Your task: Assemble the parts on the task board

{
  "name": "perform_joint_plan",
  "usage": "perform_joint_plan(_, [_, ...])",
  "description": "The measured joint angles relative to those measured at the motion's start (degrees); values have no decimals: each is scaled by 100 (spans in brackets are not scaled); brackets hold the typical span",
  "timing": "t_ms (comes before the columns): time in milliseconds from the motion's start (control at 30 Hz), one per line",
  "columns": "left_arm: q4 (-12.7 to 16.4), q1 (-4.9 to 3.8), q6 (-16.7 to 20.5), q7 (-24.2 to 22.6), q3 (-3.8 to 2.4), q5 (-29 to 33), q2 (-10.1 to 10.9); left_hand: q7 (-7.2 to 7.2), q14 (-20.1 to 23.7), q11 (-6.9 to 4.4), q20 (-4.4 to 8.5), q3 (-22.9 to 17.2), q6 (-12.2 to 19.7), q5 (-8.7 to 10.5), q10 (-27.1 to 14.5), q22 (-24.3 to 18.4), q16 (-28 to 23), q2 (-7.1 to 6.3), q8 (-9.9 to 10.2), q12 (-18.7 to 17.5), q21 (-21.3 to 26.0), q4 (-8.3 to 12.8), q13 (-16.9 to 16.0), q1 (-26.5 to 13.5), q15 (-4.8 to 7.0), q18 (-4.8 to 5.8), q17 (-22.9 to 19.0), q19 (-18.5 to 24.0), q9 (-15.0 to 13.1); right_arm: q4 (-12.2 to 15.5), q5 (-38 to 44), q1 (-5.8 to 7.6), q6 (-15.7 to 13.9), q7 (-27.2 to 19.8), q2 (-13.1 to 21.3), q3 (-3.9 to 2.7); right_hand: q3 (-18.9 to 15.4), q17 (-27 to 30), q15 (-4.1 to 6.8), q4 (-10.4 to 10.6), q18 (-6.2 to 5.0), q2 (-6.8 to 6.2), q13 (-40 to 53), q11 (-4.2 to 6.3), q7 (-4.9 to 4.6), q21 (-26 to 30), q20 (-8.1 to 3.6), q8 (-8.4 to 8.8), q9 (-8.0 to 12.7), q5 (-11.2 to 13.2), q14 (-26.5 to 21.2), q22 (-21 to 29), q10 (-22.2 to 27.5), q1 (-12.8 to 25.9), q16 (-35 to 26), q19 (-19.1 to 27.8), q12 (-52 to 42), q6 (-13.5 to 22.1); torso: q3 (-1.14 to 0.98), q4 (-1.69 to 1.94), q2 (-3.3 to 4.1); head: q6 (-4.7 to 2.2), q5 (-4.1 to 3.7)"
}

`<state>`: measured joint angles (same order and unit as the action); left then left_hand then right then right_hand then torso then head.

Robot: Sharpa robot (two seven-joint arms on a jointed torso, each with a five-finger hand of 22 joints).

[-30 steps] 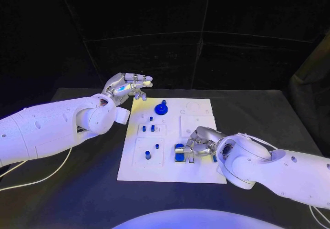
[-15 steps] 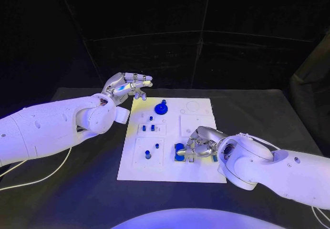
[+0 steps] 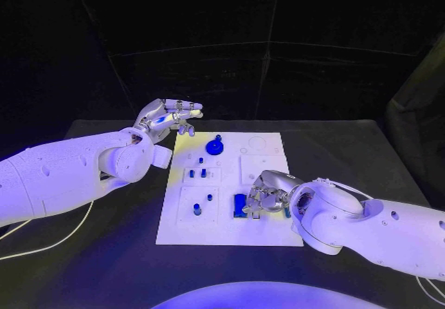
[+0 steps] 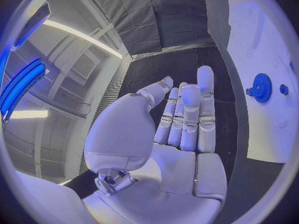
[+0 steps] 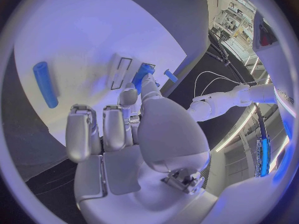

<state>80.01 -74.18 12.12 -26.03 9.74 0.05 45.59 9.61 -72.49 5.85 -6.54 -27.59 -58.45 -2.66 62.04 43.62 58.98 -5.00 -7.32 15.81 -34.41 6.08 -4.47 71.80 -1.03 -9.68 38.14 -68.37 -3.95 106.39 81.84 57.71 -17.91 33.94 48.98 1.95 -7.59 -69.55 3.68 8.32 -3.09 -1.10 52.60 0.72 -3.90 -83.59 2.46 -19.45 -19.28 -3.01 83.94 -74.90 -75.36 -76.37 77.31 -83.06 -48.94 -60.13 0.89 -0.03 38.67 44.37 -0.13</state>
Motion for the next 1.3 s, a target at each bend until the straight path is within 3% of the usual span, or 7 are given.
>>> perform_joint_plan(233, [7,0,-3,7,0,0,3,0,0,0,0,0,0,0,0,-5,0,20,0,0,24,0,0,-20,0,0,-13,0,0,22,74,0,11,-8,22,-1,-110,-4,0,23,0,15,13,-20,0,0,0,0,-33,-23,0,0,-20,97,0,0,0,0,1,0,0,2,7])
perform_joint_plan(400, [9,0,-6,13,0,0,13,0,0,0,0,0,0,0,0,-5,0,20,0,0,24,0,0,-20,0,0,-12,0,0,134,21,0,-103,-127,212,-1,-271,-1,0,144,-1,23,-14,-22,-26,0,0,3,-49,-355,0,0,-18,284,0,0,56,64,-3,1,0,5,12])
perform_joint_plan(500, [10,0,-8,15,0,0,27,0,0,0,0,0,0,0,0,-5,0,20,0,0,23,0,0,-20,0,0,-12,0,0,251,-80,0,-251,-284,463,-1,-313,9,0,154,-1,30,-38,-73,-69,0,0,107,-46,-589,0,0,33,286,0,0,105,184,-4,2,-1,-2,10])
perform_joint_plan(600, [8,1,-9,18,1,0,39,0,0,0,0,0,0,0,0,-5,0,20,0,0,24,0,0,-20,0,0,-12,0,-1,404,-217,3,-378,-438,794,-1,-343,10,0,105,-1,160,-48,-104,-115,0,28,238,-1,-774,0,0,64,156,0,29,152,305,-4,1,-1,-10,-6])
perform_joint_plan(833, [5,1,-12,24,2,1,46,0,0,0,0,0,0,0,0,-5,1,20,0,0,23,0,0,-20,0,0,-12,0,-1,518,-382,113,-361,-543,1436,-6,-349,33,1,64,-1,201,-80,-124,-121,25,35,306,38,-815,0,-4,84,36,-26,35,203,311,-2,-15,-2,-35,-81])
perform_joint_plan(1133, [-2,1,-20,28,2,1,44,0,0,0,0,0,0,0,0,-4,3,20,0,0,23,0,0,-20,0,0,-12,0,-1,402,-68,132,-88,-426,1589,-1,-485,16,0,154,-1,210,-61,-124,-109,26,52,333,47,-818,0,-4,84,108,-29,53,238,219,-10,-18,0,-44,-234])
perform_joint_plan(1300, [-2,3,-33,30,2,1,37,0,22,0,0,16,0,0,0,-12,3,20,0,28,23,-16,0,-20,21,0,-24,0,-1,294,167,132,82,-351,1570,0,-534,-4,1,202,0,251,-43,-124,-105,26,52,333,46,-818,0,-3,84,148,-29,53,238,180,-7,-10,2,-36,-281])
